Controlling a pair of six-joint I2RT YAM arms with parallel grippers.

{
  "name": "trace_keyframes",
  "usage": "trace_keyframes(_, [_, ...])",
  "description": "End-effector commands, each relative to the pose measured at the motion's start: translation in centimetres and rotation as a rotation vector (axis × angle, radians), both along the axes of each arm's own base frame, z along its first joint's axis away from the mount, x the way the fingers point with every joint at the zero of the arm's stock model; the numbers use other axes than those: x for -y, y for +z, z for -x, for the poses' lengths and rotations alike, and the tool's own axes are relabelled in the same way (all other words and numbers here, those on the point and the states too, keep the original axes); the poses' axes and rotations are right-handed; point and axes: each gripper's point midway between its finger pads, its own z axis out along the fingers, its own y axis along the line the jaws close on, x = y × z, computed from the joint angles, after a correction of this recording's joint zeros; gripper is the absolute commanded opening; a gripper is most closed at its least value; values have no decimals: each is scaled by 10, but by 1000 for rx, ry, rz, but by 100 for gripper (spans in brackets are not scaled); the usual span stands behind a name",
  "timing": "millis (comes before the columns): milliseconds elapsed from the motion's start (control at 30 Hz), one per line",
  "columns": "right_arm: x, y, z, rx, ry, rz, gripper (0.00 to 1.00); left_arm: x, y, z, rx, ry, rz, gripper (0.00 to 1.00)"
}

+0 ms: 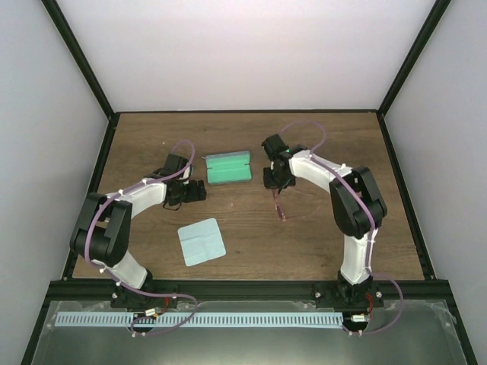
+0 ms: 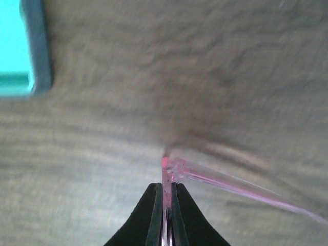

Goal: Organize the sunglasses
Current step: Move the sunglasses to the center of the board, then fold the glasses cleaning cloth at the center of the board.

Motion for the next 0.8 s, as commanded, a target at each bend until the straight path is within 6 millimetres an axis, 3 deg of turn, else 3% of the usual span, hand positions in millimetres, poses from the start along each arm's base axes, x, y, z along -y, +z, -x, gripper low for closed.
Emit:
trace_keyframes(0, [21, -4, -55, 72, -37, 44, 5, 2, 5, -1, 9, -17, 10, 91])
trace_keyframes(100, [27, -3, -80, 90, -59, 50, 9, 1, 7, 2, 11, -22, 8, 91])
trace_keyframes(200, [24, 12, -92, 125, -61, 35, 28, -1, 10, 4, 17, -22, -2, 92])
trace_keyframes(300, [12, 33, -87, 169, -56, -11, 43, -3, 9, 5, 21, -18, -9, 92])
trace_keyframes(400, [-10, 45, -64, 191, -12, -20, 50, -1, 6, 4, 14, -7, 5, 92])
trace_keyframes(500, [-49, 58, -27, 210, 90, -45, 51, 2, 3, 1, 11, 0, 23, 92])
trace_keyframes(633, [-98, 52, 34, 158, 253, -109, 50, 5, 1, -4, 9, 3, 36, 92])
trace_keyframes(767, [-124, 37, 87, 113, 410, -129, 45, 5, -1, -4, 4, 5, 39, 92])
